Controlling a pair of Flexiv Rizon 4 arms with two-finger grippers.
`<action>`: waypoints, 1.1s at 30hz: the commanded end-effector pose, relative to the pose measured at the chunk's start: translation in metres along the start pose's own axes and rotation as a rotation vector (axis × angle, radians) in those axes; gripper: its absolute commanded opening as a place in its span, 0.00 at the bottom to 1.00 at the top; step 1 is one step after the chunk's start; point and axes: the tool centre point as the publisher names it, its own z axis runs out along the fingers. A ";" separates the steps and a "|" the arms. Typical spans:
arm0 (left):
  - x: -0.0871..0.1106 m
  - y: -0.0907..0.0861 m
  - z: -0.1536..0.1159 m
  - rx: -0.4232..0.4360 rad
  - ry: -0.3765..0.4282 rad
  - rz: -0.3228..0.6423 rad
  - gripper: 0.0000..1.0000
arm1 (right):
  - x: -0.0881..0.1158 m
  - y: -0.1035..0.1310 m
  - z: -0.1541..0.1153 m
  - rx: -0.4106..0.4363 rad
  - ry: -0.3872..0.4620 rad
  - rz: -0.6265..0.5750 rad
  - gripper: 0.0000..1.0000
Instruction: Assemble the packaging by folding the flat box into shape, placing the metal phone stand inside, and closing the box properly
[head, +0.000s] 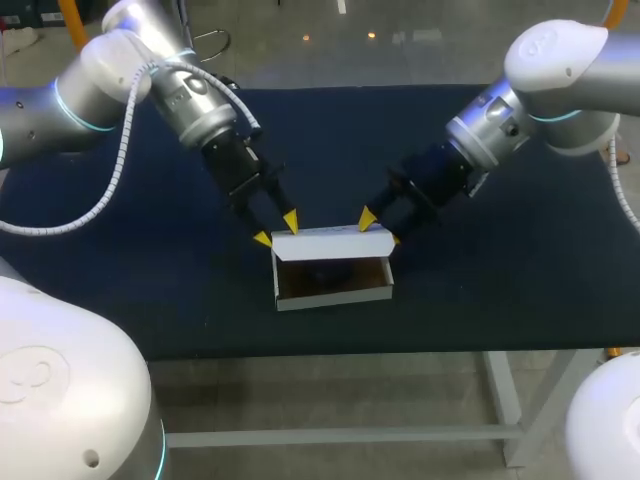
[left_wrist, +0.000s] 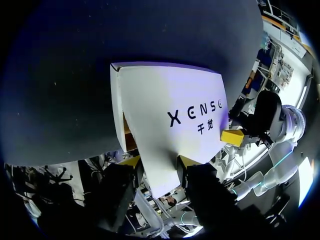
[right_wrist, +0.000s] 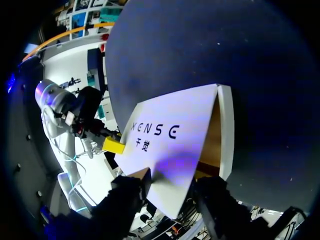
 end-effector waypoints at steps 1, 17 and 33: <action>0.004 -0.002 -0.003 0.000 0.007 -0.004 0.46 | 0.004 0.004 0.004 0.010 0.001 -0.003 0.50; 0.005 -0.013 0.001 -0.002 0.105 -0.022 0.45 | 0.005 0.006 0.004 0.012 -0.003 0.001 0.50; 0.005 -0.011 -0.002 0.028 0.158 -0.024 0.45 | 0.003 0.006 0.003 0.014 -0.001 0.005 0.50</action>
